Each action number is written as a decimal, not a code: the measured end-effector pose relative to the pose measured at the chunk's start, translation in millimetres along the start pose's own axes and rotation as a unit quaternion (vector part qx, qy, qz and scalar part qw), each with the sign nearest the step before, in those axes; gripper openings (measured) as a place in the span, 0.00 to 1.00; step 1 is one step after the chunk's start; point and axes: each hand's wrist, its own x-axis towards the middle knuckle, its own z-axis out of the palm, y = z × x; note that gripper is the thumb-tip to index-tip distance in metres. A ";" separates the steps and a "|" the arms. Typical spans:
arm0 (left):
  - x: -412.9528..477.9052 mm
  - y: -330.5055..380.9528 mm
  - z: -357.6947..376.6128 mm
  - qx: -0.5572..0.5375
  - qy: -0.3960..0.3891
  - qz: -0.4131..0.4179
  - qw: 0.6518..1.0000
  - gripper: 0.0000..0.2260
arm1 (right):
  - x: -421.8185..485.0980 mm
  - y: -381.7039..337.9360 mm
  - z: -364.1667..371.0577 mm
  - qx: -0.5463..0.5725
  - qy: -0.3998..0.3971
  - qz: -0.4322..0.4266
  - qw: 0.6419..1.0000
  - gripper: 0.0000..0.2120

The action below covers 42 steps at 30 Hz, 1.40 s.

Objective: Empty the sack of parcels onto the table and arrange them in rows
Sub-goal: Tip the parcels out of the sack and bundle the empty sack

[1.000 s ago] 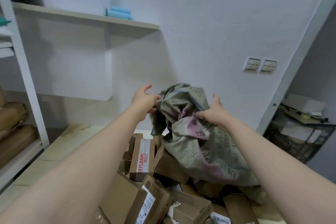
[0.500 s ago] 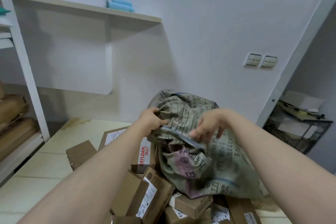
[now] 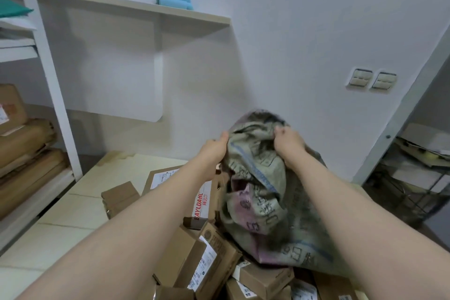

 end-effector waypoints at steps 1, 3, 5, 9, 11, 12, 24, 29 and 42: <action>0.5 2.5 0.6 -0.011 -0.023 0.005 1.000 0.33 | 6.2 -4.3 0.0 0.099 0.048 0.020 0.994 0.21; 1.6 6.6 2.2 -0.039 -0.070 0.022 0.997 0.35 | 16.8 -14.8 -2.6 0.288 0.083 0.033 0.953 0.21; 1.2 12.0 3.5 -0.051 -0.100 0.047 0.993 0.45 | 23.2 -27.2 -3.8 0.426 0.071 0.042 0.901 0.21; 6.3 21.7 0.4 0.016 -0.064 0.200 0.978 0.41 | 37.2 -50.2 1.5 0.525 -0.024 0.014 0.851 0.18; 13.0 27.0 -13.9 0.092 0.117 0.237 0.960 0.30 | 41.6 -57.8 7.5 0.490 -0.112 0.009 0.864 0.24; 18.4 27.2 -24.0 0.127 0.217 0.220 0.943 0.28 | 43.2 -57.4 11.9 0.429 -0.132 0.004 0.894 0.30; 38.4 3.7 -68.2 0.028 0.323 0.029 0.945 0.41 | -33.4 -6.1 75.1 -0.229 -0.397 -0.139 0.878 0.70; 24.9 9.2 -79.1 0.123 0.304 0.126 0.936 0.42 | -50.0 6.8 73.3 -0.279 -0.186 -0.010 0.942 0.38; -24.5 -18.5 -141.2 0.590 0.262 0.043 0.763 0.25 | -86.2 3.5 14.5 -0.320 -0.272 -0.081 0.904 0.19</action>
